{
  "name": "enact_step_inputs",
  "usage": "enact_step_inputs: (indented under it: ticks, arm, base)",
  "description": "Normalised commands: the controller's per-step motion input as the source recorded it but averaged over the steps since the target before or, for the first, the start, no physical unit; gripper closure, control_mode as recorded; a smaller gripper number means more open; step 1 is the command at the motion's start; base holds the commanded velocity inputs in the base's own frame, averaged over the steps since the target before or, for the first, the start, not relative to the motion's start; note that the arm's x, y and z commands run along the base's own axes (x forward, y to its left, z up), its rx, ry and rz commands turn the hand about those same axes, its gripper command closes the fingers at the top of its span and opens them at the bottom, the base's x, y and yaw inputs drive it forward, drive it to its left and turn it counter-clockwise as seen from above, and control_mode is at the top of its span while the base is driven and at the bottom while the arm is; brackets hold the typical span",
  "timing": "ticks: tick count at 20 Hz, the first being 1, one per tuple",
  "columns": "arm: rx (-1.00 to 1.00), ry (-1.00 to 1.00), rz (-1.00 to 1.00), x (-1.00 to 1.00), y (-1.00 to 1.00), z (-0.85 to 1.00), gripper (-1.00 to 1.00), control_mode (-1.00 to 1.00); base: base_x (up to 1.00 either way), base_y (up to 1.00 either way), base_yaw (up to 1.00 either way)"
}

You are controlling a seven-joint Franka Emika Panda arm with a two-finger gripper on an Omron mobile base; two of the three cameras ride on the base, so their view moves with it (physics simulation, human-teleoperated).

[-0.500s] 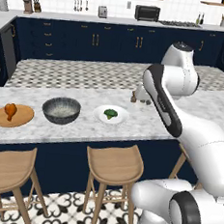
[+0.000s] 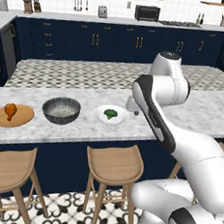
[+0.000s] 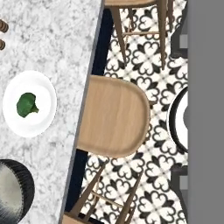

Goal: Pick the chicken drumstick and broccoli from their plates and place them in the bowl. Then put the bowl in the fridge.

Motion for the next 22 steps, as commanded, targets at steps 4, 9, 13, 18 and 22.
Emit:
enact_step_inputs:
  ticks: [4, 9, 13, 18, 22]
  arm:
    - [-0.06, 0.09, 0.29, 0.66, 0.05, -0.30, -1.00, -1.00]
    - [-0.04, 0.11, 0.26, 0.92, 0.14, -0.25, -1.00, -1.00]
    - [-0.04, 0.14, 0.03, 0.89, 0.16, -0.34, -1.00, -1.00]
    - [-0.07, 0.01, 0.00, 0.72, 0.17, -0.52, -1.00, -1.00]
    - [-0.07, -0.01, 0.02, 0.54, 0.13, -0.65, -1.00, -1.00]
  base:
    - [0.00, 0.00, 0.00]
    - [0.00, 0.00, 0.00]
    - [0.00, 0.00, 0.00]
    - [0.00, 0.00, 0.00]
    - [0.00, 0.00, 0.00]
